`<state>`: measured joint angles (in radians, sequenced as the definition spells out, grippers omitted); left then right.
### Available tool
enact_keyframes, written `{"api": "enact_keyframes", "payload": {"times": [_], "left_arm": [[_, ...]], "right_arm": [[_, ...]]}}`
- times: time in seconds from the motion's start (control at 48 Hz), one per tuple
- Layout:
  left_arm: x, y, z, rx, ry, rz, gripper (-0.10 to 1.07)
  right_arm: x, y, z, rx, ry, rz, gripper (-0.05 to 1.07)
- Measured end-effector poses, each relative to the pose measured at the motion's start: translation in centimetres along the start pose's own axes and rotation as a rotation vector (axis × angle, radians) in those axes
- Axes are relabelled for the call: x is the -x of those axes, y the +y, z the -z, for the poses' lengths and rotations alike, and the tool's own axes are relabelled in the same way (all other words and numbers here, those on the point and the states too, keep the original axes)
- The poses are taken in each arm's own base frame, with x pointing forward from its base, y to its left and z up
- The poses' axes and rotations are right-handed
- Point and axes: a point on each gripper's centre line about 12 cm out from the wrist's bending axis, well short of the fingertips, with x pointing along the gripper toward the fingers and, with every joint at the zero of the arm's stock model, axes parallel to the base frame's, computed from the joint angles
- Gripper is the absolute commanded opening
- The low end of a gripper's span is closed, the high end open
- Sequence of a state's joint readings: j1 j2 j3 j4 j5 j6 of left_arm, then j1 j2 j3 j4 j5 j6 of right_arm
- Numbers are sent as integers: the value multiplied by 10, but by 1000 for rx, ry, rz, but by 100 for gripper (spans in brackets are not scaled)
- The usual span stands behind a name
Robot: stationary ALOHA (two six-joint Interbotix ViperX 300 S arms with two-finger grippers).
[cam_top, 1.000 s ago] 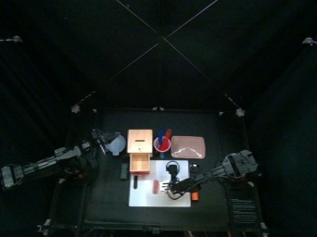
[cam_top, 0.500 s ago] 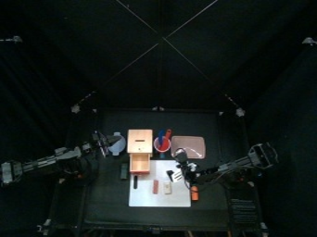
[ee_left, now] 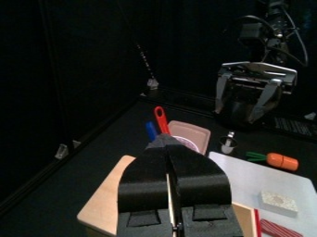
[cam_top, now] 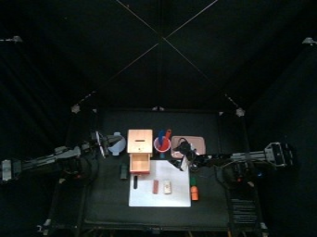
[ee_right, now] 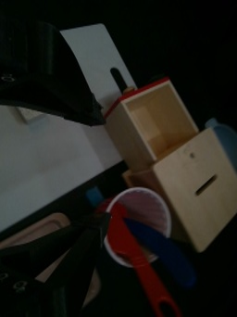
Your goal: Grab rice from open drawer
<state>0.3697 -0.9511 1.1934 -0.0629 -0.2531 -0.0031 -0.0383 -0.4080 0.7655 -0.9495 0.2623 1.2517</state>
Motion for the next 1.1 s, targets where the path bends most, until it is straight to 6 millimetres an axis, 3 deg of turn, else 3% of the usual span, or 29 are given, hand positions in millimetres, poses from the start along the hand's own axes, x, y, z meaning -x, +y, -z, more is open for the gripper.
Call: {"api": "enact_keyframes", "payload": {"times": [0.146,0.438,1.104], "left_arm": [[0,-2,-1,-1,-6,9,0],[0,-12,1,2,2,59,0],[-3,-21,24,-1,108,103,0]], "right_arm": [[2,-9,-7,74,-58,-58,101],[5,-20,1,86,-84,-107,101],[49,-30,4,67,-178,-113,101]]}}
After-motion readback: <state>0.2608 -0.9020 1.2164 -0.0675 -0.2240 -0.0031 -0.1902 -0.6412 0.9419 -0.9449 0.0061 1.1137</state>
